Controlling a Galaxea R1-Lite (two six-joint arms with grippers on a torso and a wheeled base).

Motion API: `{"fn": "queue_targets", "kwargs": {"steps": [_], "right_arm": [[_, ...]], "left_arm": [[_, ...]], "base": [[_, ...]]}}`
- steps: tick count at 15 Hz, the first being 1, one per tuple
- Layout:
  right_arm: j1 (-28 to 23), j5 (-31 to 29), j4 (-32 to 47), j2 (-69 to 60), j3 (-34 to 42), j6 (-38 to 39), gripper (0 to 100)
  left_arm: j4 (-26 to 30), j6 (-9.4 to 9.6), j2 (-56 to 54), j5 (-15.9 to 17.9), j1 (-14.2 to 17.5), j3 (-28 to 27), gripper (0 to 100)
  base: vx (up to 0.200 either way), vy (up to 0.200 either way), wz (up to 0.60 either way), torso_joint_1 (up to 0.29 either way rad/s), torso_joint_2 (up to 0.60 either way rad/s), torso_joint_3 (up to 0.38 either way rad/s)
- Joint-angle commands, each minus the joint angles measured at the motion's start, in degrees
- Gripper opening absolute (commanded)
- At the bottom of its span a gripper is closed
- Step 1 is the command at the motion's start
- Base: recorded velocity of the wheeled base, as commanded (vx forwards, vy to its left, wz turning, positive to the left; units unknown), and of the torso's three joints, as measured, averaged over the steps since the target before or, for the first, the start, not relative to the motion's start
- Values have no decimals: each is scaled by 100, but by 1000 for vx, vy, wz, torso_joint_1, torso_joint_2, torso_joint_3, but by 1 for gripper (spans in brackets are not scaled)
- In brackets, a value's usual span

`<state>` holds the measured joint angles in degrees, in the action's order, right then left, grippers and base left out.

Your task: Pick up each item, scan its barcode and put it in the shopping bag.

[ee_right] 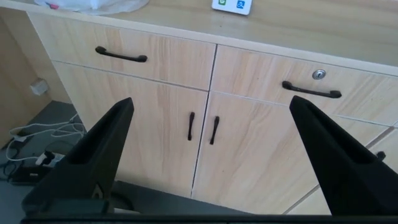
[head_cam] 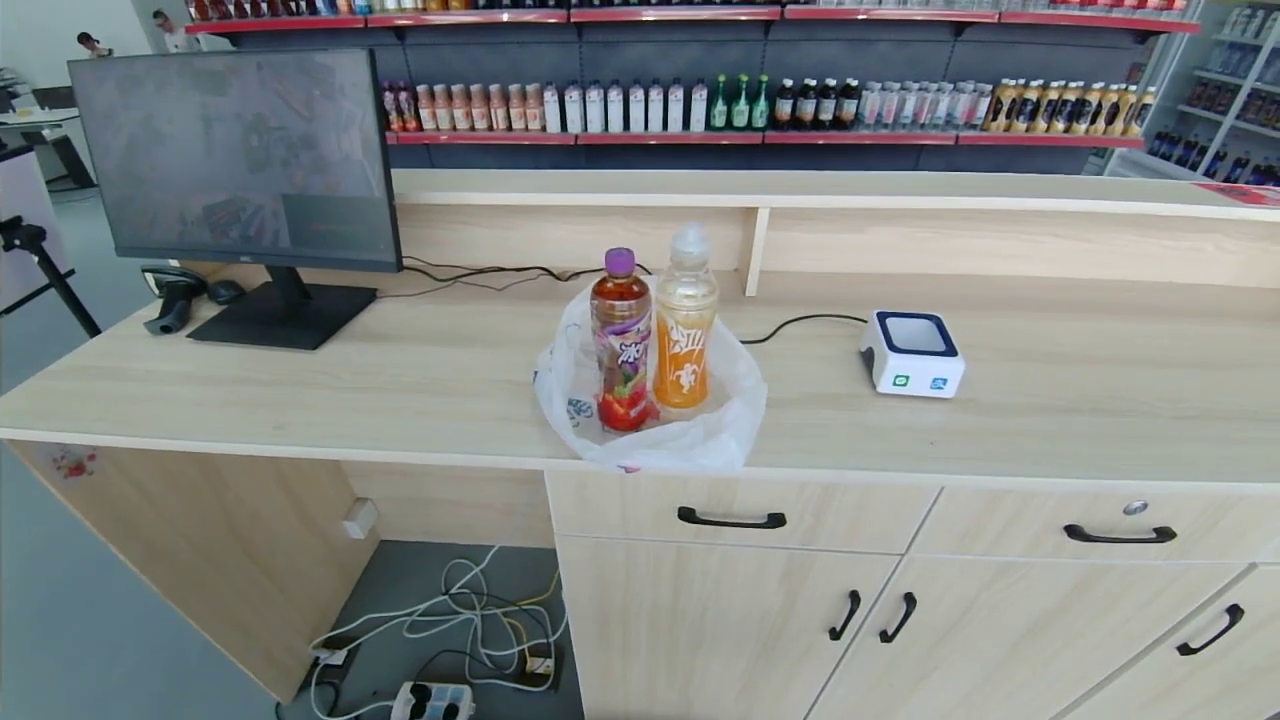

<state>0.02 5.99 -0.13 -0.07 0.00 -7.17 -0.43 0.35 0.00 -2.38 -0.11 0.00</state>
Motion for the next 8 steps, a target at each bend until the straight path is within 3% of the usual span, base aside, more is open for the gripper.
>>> {"fn": "queue_targets", "kwargs": {"steps": [1, 3, 6, 8], "right_arm": [[6, -1, -4, 7, 0, 5, 100], [6, -1, -4, 7, 0, 5, 100], [6, -1, -4, 7, 0, 5, 100], [6, -1, -4, 7, 0, 5, 100]], "left_arm": [[-1, 0, 0, 0, 2, 0, 0], [-1, 0, 0, 0, 2, 0, 0], [-1, 0, 0, 0, 2, 0, 0], [-1, -9, 0, 0, 11, 0, 0]], "base": [[200, -200, 0, 2, -2, -7], [200, -200, 0, 15, 7, 2], [0, -200, 0, 4, 2, 6], [0, 0, 0, 0, 0, 0]]}}
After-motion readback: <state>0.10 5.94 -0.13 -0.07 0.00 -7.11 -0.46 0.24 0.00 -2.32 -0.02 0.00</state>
